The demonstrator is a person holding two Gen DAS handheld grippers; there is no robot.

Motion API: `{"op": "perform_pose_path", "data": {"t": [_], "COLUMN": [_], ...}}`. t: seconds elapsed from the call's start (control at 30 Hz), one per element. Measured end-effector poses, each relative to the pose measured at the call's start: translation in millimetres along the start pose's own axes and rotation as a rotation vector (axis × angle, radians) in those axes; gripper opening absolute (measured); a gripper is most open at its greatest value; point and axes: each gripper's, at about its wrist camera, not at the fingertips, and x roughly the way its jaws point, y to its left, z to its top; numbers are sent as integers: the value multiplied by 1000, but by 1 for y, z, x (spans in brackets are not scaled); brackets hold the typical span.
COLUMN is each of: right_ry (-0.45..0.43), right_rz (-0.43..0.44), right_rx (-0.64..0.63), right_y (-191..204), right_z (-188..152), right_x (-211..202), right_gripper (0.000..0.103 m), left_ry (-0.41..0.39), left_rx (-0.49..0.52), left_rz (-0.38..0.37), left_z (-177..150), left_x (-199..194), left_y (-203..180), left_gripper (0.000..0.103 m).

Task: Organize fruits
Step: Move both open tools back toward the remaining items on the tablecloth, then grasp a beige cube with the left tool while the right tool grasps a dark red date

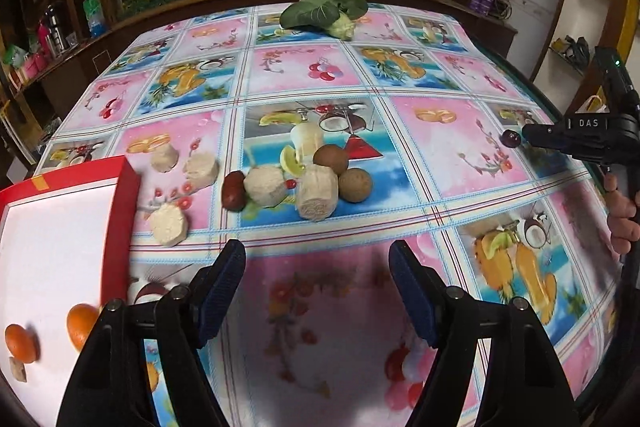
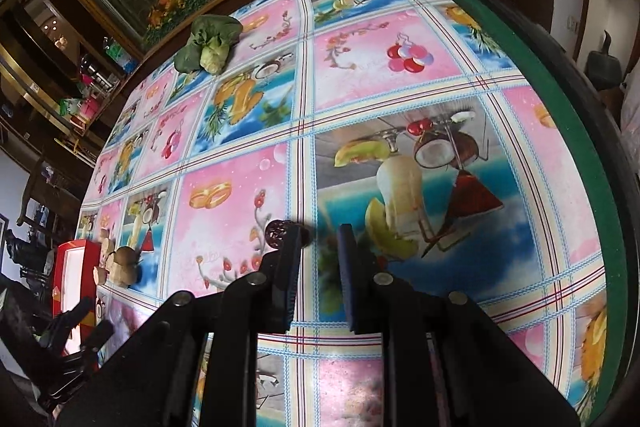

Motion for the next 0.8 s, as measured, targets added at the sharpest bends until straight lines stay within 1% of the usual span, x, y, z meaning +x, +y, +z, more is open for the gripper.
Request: {"op": "perform_pose_path", "data": {"t": [0.1, 0.17, 0.2, 0.23, 0.27, 0.3, 0.33, 0.5, 0.63, 0.67, 0.77, 0.8], "right_ry": [3, 5, 2, -2, -3, -4, -8, -30, -50, -55, -68, -70], "right_rz": [29, 22, 16, 12, 11, 9, 9, -43, -140, -156, -198, -206], "right_rx": [-10, -24, -28, -31, -33, -36, -40, -88, -155, -169, -204, -210], "right_y": [6, 12, 14, 15, 16, 17, 18, 26, 36, 38, 44, 45], "right_z": [1, 1, 2, 2, 3, 3, 3, 0, -5, -6, -9, -10], "right_x": [3, 6, 8, 9, 10, 12, 13, 17, 20, 21, 22, 23], "right_gripper": [20, 20, 24, 29, 33, 39, 41, 39, 28, 28, 28, 28], "left_ry": [-3, -3, -2, 1, 5, 11, 17, 32, 26, 23, 12, 7], "left_rx": [2, 3, 1, -3, -8, -15, -20, -37, -30, -25, 9, 26], "left_rz": [-6, -11, -13, -15, -17, -20, -22, -34, -21, -15, -7, -3], "left_z": [3, 6, 7, 8, 9, 10, 11, 16, 18, 19, 22, 22], "left_x": [1, 3, 5, 6, 8, 11, 13, 25, 29, 29, 32, 33], "left_y": [-2, -3, -2, -2, -1, 1, 2, 4, 1, -1, -4, -6], "left_gripper": [73, 72, 71, 70, 70, 70, 70, 60, 59, 56, 43, 42]}}
